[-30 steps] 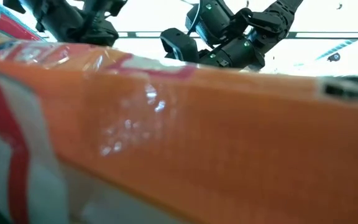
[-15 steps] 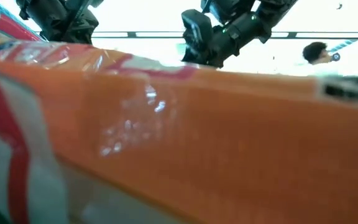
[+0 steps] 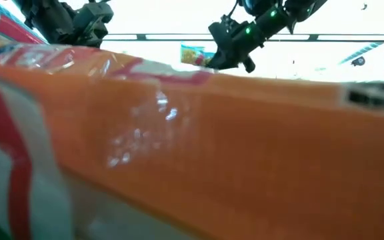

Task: Sort Maruchan noodles
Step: Put the blue noodle pack into the yellow bin

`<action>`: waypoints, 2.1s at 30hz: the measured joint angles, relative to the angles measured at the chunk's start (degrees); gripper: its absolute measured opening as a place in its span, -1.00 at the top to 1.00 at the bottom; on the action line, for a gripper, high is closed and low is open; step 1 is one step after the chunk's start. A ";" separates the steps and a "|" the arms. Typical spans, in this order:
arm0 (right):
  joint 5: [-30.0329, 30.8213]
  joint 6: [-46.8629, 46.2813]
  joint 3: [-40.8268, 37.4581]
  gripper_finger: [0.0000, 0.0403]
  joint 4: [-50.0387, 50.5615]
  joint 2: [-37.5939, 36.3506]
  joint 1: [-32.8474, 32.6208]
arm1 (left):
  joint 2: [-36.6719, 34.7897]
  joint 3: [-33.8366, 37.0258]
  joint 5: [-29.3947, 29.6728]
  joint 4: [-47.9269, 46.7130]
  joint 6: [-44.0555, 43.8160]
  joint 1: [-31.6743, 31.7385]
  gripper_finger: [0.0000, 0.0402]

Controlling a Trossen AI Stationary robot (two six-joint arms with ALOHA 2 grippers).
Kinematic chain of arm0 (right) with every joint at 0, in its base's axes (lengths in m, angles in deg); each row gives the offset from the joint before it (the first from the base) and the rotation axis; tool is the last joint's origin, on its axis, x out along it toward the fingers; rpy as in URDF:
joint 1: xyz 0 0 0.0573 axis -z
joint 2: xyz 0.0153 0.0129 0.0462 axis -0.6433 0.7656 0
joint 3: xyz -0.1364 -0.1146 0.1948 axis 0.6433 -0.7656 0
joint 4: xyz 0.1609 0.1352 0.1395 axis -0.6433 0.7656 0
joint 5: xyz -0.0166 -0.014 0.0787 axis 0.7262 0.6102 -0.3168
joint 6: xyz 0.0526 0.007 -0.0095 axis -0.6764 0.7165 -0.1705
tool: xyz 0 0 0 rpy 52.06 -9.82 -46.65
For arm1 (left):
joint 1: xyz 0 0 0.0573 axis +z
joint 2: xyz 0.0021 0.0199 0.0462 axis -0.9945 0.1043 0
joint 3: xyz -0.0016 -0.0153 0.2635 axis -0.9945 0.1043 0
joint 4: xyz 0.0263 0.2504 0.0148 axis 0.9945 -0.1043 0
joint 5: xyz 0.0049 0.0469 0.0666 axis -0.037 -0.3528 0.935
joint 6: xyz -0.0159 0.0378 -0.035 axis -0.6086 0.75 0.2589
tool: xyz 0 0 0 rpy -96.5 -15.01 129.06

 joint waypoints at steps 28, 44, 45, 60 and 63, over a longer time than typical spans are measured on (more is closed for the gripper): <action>6.38 30.61 29.20 0.96 34.94 22.11 3.83 | -1.07 0.04 0.86 -0.78 -0.20 10.96 1.00; 10.28 36.06 42.83 0.96 44.20 33.49 4.15 | -1.11 0.04 0.83 -1.98 -1.73 11.03 1.00; 10.98 36.82 43.65 0.96 45.32 34.27 4.13 | -1.13 0.04 0.84 -1.96 -1.72 11.03 1.00; 11.98 39.70 54.78 0.82 54.19 44.65 4.10 | -1.26 0.02 0.81 -2.39 -2.58 11.29 1.00; 12.00 39.66 55.17 0.71 54.13 44.70 4.13 | -1.26 0.04 0.81 -2.46 -2.58 11.29 1.00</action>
